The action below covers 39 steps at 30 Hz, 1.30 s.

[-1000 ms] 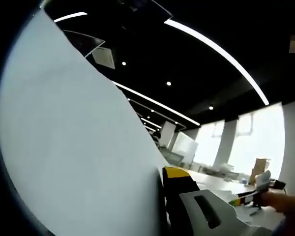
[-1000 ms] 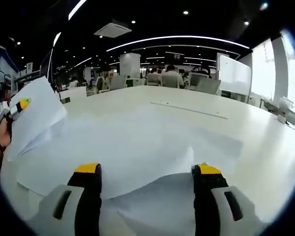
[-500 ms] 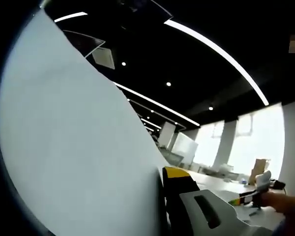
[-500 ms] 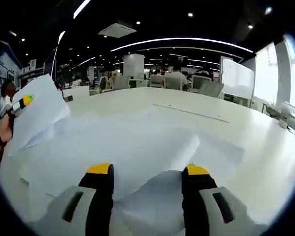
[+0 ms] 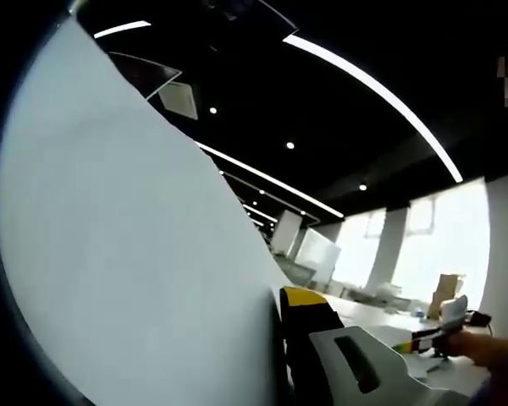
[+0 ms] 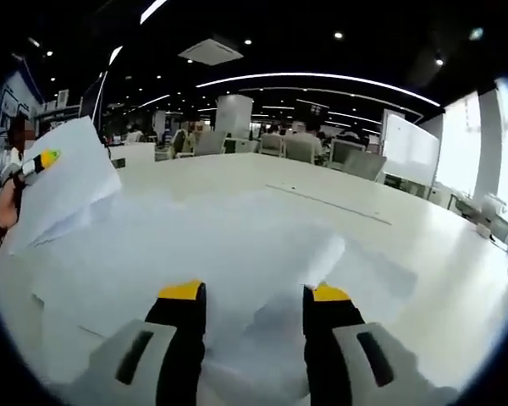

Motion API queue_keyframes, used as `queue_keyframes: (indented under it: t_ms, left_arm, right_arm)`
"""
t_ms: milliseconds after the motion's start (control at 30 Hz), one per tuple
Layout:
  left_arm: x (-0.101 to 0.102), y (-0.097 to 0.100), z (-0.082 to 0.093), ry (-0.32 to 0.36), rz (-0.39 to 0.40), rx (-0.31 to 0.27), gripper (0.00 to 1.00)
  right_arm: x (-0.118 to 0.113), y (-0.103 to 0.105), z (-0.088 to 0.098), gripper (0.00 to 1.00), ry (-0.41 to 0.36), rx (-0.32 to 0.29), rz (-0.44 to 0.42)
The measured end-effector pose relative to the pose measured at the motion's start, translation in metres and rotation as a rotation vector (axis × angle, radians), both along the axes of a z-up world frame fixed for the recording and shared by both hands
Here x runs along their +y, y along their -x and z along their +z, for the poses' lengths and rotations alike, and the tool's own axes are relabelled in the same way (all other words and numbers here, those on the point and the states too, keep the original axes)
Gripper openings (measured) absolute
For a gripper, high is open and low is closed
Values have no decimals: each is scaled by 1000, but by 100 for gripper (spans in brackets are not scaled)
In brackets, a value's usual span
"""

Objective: Organize the stack of printing papers by aligning and flattening the scattered papers on the table

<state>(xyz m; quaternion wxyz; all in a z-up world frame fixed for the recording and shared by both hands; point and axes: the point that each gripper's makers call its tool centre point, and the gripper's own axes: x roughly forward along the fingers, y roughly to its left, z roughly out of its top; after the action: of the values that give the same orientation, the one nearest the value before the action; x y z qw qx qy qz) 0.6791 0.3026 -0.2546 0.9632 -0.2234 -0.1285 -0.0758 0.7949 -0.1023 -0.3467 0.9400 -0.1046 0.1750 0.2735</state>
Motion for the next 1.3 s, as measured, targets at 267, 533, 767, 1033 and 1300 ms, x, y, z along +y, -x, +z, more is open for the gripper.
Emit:
queue_keyframes:
  t_ms: [267, 533, 767, 1033, 1300]
  left_arm:
    - [0, 0, 0, 1, -3, 0, 10]
    - [-1, 0, -1, 0, -3, 2, 10]
    - [0, 0, -1, 7, -9, -1, 10]
    - [0, 1, 0, 2, -8, -5, 10]
    - [-3, -2, -2, -12, -17, 11, 11]
  right_arm:
    - [-2, 4, 1, 27, 38, -23, -5]
    - [-3, 2, 1, 17, 125, -78, 17]
    - [-3, -2, 2, 16, 114, -75, 7]
    - [-2, 0, 2, 16, 104, -68, -8]
    - [-1, -2, 1, 13, 126, -81, 5]
